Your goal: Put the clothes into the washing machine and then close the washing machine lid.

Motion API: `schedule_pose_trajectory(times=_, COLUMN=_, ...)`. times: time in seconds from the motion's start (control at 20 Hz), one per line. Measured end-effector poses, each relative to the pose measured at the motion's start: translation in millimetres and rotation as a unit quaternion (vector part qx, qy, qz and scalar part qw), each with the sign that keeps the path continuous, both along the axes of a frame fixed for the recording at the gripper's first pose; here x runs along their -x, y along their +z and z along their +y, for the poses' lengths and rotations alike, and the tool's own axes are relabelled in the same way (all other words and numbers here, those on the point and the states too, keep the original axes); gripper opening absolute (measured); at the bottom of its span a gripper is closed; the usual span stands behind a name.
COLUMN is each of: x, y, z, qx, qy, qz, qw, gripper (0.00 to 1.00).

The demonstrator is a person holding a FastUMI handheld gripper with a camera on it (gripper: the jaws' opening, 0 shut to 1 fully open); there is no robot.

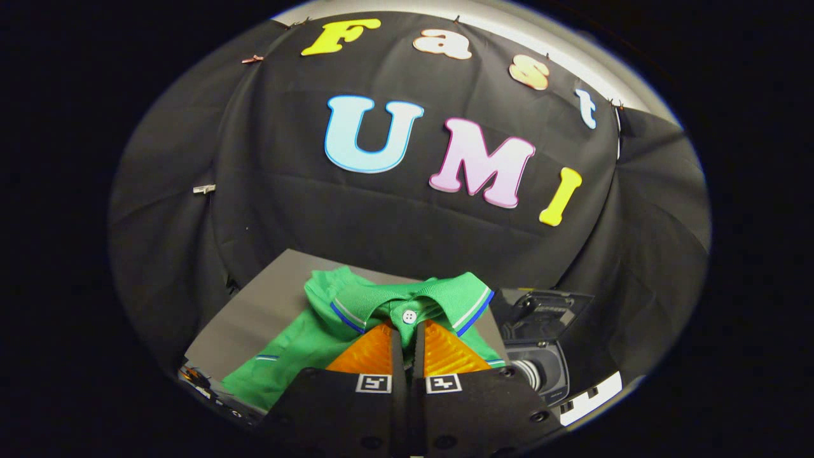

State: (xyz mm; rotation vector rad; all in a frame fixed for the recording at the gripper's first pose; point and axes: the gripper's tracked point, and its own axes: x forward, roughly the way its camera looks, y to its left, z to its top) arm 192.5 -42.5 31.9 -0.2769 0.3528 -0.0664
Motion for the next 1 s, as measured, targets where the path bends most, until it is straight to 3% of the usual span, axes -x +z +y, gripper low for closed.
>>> schedule_pose_trajectory(times=0.3, x=28, y=39, z=-20, qx=0.018, qy=0.010, qz=-0.061, qw=0.998, gripper=0.05)
schedule_pose_trajectory(times=0.5, x=43, y=57, z=-43, qx=-0.031, qy=0.011, qz=-0.081, qw=0.996, gripper=0.05)
schedule_pose_trajectory(times=1.0, x=41, y=73, z=-168, qx=-0.049, qy=0.030, qz=-0.097, qw=0.994, gripper=0.05)
